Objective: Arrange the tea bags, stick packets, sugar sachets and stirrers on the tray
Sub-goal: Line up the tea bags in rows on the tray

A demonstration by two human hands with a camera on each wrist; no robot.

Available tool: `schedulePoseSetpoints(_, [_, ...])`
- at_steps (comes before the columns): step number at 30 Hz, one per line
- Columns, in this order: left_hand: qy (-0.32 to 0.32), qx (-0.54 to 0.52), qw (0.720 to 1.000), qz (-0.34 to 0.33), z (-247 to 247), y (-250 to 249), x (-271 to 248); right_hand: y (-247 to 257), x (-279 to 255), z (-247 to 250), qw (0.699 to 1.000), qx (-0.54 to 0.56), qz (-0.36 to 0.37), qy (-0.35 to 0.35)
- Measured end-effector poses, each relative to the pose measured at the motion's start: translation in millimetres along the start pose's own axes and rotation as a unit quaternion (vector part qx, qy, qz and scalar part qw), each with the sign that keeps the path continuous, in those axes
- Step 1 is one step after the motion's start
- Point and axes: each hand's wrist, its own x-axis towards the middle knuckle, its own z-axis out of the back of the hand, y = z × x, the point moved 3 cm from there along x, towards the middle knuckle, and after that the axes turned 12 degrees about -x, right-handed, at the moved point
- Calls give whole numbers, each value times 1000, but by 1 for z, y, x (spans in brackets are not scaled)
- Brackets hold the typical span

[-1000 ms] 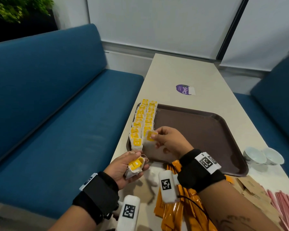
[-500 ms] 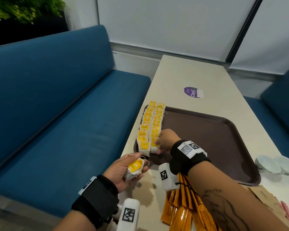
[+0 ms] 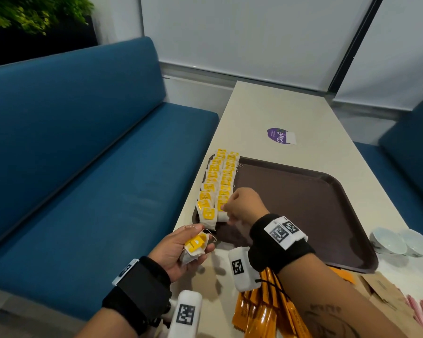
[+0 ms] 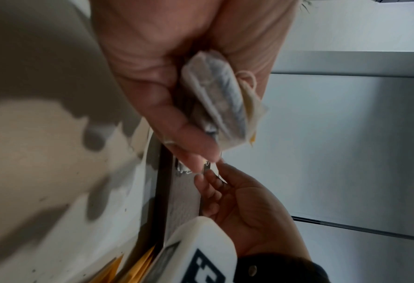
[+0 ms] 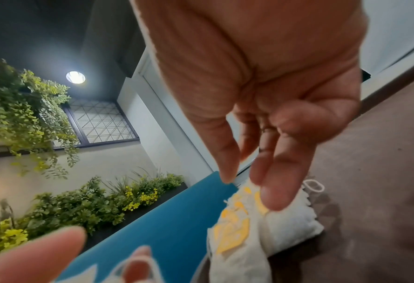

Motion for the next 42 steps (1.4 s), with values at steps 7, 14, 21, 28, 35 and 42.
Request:
schedulePoseSetpoints(7, [12,-5,1000,3,-1,3,-5,15,-20,-24,980,-136,-4,144])
schedulePoseSetpoints(14, [25,-15,1000,-6,0,2,-9,11,-25,-25,994,-38,59,83])
schedulePoseSetpoints(21, [14,-11,1000,-19,-3,7,-4,4,-45,3,992,64,84,66])
schedulePoseSetpoints(28, [-2,30,999,-42,-15,16,1,-3,-77,-3,979,-33,98,173])
schedulePoseSetpoints(35, [16,-13,999,-31,-29,20,-5,-2,-91,-7,976,-92,181,77])
schedulePoseSetpoints(42, [23,19,999,-19,-21,20,-10,-5,-86,-4,973,-93,209,-19])
